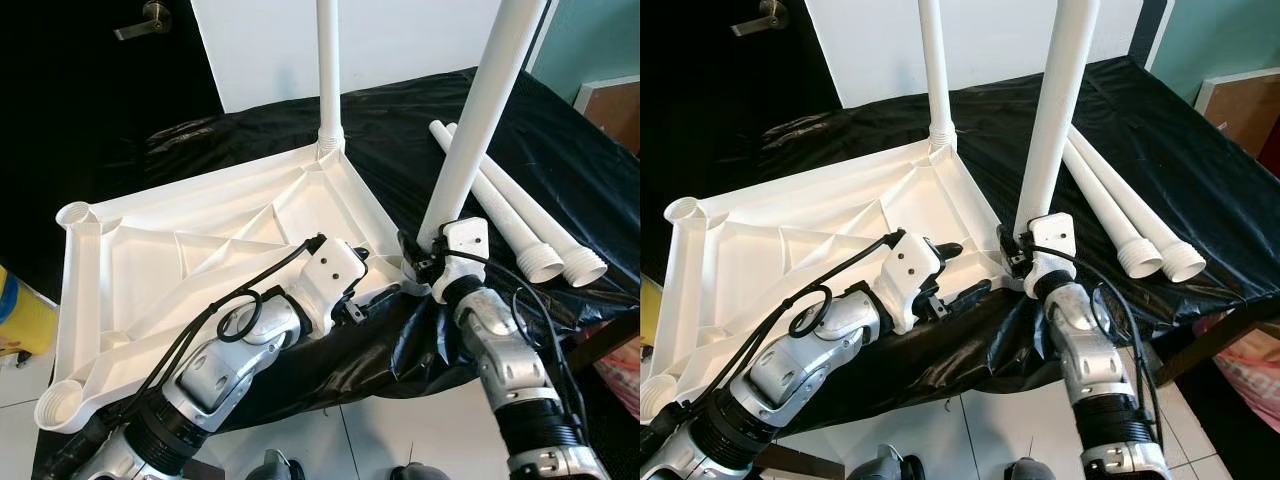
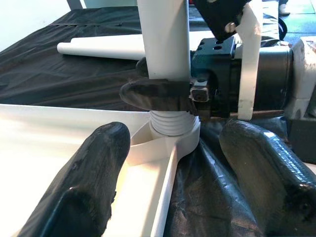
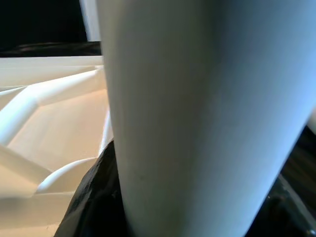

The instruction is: Building children table

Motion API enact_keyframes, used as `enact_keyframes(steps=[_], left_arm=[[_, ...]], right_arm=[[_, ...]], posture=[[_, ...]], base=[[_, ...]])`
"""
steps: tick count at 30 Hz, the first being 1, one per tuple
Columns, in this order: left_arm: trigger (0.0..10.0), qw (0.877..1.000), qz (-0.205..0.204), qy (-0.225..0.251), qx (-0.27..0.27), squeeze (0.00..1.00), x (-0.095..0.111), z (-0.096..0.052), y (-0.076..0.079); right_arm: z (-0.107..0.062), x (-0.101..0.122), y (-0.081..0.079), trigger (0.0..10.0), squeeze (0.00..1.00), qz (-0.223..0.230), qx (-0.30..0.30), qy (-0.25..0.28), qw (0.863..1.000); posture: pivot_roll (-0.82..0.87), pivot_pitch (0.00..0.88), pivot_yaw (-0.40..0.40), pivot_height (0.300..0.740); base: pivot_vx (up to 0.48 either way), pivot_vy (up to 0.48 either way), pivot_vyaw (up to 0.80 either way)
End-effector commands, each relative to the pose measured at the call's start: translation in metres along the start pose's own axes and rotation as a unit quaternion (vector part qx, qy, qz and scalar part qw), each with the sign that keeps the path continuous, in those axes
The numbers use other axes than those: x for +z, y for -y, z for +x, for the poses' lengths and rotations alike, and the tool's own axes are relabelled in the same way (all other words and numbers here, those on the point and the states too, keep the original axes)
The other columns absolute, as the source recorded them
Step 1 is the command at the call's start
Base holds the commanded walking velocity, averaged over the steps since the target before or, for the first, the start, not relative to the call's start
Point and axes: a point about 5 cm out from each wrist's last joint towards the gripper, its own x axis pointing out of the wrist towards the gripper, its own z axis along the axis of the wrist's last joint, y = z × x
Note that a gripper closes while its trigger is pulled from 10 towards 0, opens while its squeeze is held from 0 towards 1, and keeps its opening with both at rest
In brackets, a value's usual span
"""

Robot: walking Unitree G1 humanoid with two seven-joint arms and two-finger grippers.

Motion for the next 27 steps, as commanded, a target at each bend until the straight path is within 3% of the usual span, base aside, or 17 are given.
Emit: enact_keyframes(steps=[1,8,12,27], left_arm=[[10.0,0.997,-0.001,-0.007,-0.077,0.0,-0.005,-0.001,0.009],[10.0,0.997,-0.001,-0.006,-0.08,0.0,-0.004,-0.001,0.01],[10.0,0.997,-0.002,-0.005,-0.081,0.0,-0.004,-0.001,0.01],[10.0,0.997,0.0,-0.004,-0.083,0.0,-0.003,0.0,0.01]], right_arm=[[-0.012,-0.029,0.005,10.0,0.0,0.003,-0.075,-0.073,0.995],[-0.02,-0.032,-0.002,10.0,0.0,0.022,-0.178,-0.079,0.981],[-0.022,-0.027,-0.014,10.0,0.0,0.041,-0.176,-0.073,0.981],[-0.017,-0.015,-0.01,10.0,0.0,0.039,-0.171,-0.041,0.984]], posture=[[-0.09,0.091,0.066,0.74],[-0.08,0.09,0.063,0.74],[-0.09,0.088,0.068,0.74],[-0.09,0.082,0.064,0.74]], base=[[0.0,0.0,0.0],[0.0,0.0,0.0],[0.0,0.0,0.0],[0.0,0.0,0.0]])
